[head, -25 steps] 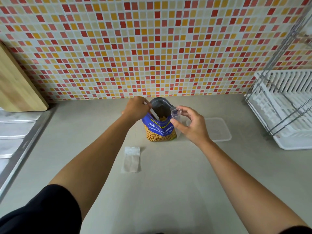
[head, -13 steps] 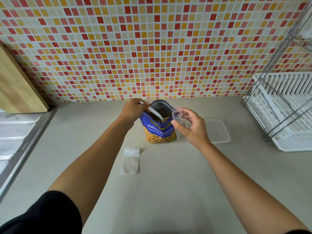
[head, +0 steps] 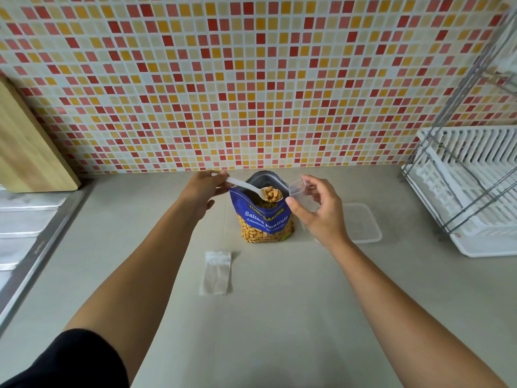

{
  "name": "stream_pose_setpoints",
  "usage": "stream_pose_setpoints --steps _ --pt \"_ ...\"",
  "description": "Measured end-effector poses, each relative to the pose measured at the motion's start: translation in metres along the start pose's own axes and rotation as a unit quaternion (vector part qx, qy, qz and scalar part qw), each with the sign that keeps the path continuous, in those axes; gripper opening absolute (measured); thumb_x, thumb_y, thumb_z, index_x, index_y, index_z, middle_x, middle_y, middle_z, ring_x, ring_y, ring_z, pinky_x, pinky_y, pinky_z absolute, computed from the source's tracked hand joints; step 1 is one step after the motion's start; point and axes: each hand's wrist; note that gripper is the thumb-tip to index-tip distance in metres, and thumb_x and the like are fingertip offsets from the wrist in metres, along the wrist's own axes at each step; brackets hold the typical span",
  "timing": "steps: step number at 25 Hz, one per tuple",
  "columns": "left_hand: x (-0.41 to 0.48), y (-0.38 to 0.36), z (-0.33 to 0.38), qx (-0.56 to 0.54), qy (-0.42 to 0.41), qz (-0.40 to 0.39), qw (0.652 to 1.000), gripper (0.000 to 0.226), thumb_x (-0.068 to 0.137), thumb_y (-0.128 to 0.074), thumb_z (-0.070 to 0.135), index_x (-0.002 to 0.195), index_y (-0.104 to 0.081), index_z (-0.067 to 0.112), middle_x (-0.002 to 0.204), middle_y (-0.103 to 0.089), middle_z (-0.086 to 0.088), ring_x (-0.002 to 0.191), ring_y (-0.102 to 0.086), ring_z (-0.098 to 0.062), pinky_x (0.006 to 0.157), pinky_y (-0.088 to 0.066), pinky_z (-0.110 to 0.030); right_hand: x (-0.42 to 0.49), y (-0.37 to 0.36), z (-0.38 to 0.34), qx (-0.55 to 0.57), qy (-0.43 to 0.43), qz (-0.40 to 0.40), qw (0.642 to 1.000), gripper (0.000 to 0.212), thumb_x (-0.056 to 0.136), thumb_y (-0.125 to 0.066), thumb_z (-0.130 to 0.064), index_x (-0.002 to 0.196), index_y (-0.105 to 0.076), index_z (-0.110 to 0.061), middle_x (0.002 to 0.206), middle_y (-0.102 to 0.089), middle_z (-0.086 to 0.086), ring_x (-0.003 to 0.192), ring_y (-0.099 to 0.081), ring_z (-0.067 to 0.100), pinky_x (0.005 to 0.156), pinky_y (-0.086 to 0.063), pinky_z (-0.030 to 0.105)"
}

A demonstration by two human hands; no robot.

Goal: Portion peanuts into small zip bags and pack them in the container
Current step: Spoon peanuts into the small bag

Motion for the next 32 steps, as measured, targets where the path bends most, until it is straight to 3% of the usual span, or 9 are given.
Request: stream_pose_setpoints --steps 3,7,12,16,22,25,27,29,32 --pt "0.001 0.007 -0.001 -0.003 0.006 0.002 1.000 0.015 0.096 -0.049 0.027 0.085 -0.056 0.020 0.087 -0.066 0.001 0.093 -0.062 -0.013 0.067 -0.032 -0.028 0.004 -0.001 0.001 -0.044 0.024 -0.013 0.999 0.058 0.072 -0.071 -0.043 0.120 -0.056 -0.013 0.103 -0.055 -0.006 0.091 -0.054 -0.002 0.078 -0.041 0.006" --pt "0.001 0.013 0.013 -0.026 0.009 0.025 0.999 0.011 0.095 -0.052 0.023 0.099 -0.056 0.014 0.081 -0.065 0.001 0.083 -0.065 -0.010 0.061 -0.034 -0.024 0.009 -0.004 -0.001 -0.093 0.042 -0.036 0.994 0.060 0.071 -0.073 -0.039 0.120 -0.056 -0.009 0.106 -0.055 -0.001 0.086 -0.052 0.000 0.078 -0.042 0.007" --pt "0.000 0.021 0.033 -0.038 -0.006 0.031 0.999 0.010 0.094 -0.052 0.021 0.087 -0.058 0.017 0.080 -0.066 0.001 0.079 -0.066 -0.009 0.060 -0.034 -0.024 0.012 -0.008 -0.004 -0.145 0.045 -0.069 0.986 0.061 0.072 -0.074 -0.040 0.121 -0.055 -0.009 0.110 -0.057 0.004 0.092 -0.058 0.015 0.080 -0.050 0.029" --pt "-0.005 0.020 0.043 -0.028 -0.020 0.016 0.999 0.011 0.093 -0.053 0.021 0.084 -0.058 0.018 0.079 -0.067 0.001 0.079 -0.066 -0.009 0.060 -0.034 -0.024 0.013 -0.011 -0.006 -0.157 0.035 -0.076 0.984 0.061 0.072 -0.075 -0.038 0.122 -0.055 -0.009 0.112 -0.058 0.004 0.098 -0.056 0.018 0.083 -0.051 0.035" --pt "-0.015 0.008 0.058 0.038 -0.055 0.013 0.998 0.010 0.093 -0.054 0.022 0.085 -0.058 0.018 0.083 -0.069 0.002 0.074 -0.066 -0.008 0.062 -0.036 -0.023 0.013 -0.016 -0.011 -0.149 0.023 -0.073 0.986 0.059 0.073 -0.075 -0.038 0.121 -0.055 -0.010 0.115 -0.060 0.004 0.103 -0.056 0.019 0.083 -0.046 0.026" --pt "-0.023 0.000 0.068 0.080 -0.104 0.002 0.991 0.012 0.095 -0.051 0.019 0.096 -0.058 0.009 0.085 -0.066 0.000 0.071 -0.064 -0.008 0.048 -0.043 -0.011 0.012 -0.017 -0.012 -0.144 0.013 -0.061 0.988 0.055 0.073 -0.075 -0.038 0.119 -0.057 -0.011 0.113 -0.063 0.004 0.102 -0.056 0.018 0.083 -0.047 0.027" --pt "-0.027 -0.006 0.075 0.112 -0.151 -0.007 0.982 0.014 0.095 -0.051 0.017 0.097 -0.060 0.006 0.083 -0.065 -0.002 0.071 -0.063 -0.009 0.053 -0.048 -0.008 0.011 -0.019 -0.015 -0.133 0.004 -0.048 0.990 0.053 0.073 -0.075 -0.037 0.117 -0.058 -0.012 0.110 -0.064 0.002 0.100 -0.057 0.016 0.083 -0.048 0.028" --pt "-0.032 -0.012 0.081 0.153 -0.199 -0.016 0.968 0.014 0.094 -0.052 0.015 0.095 -0.062 0.006 0.079 -0.065 -0.001 0.070 -0.063 -0.009 0.063 -0.053 -0.011 0.010 -0.020 -0.018 -0.116 0.002 -0.037 0.993 0.050 0.074 -0.075 -0.034 0.115 -0.059 -0.011 0.107 -0.065 0.001 0.095 -0.057 0.012 0.081 -0.047 0.019" --pt "-0.041 -0.024 0.090 0.269 -0.275 -0.026 0.923 0.017 0.094 -0.052 0.019 0.092 -0.065 0.009 0.077 -0.066 0.001 0.067 -0.060 -0.009 0.055 -0.047 -0.014 0.009 -0.022 -0.022 -0.098 -0.001 -0.030 0.995 0.046 0.075 -0.075 -0.033 0.114 -0.060 -0.013 0.099 -0.061 -0.007 0.089 -0.055 0.004 0.073 -0.037 0.001"
Point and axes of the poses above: each hand's wrist, its own x-axis towards the middle knuckle, its own y-axis out of the back of the hand, z = x × y
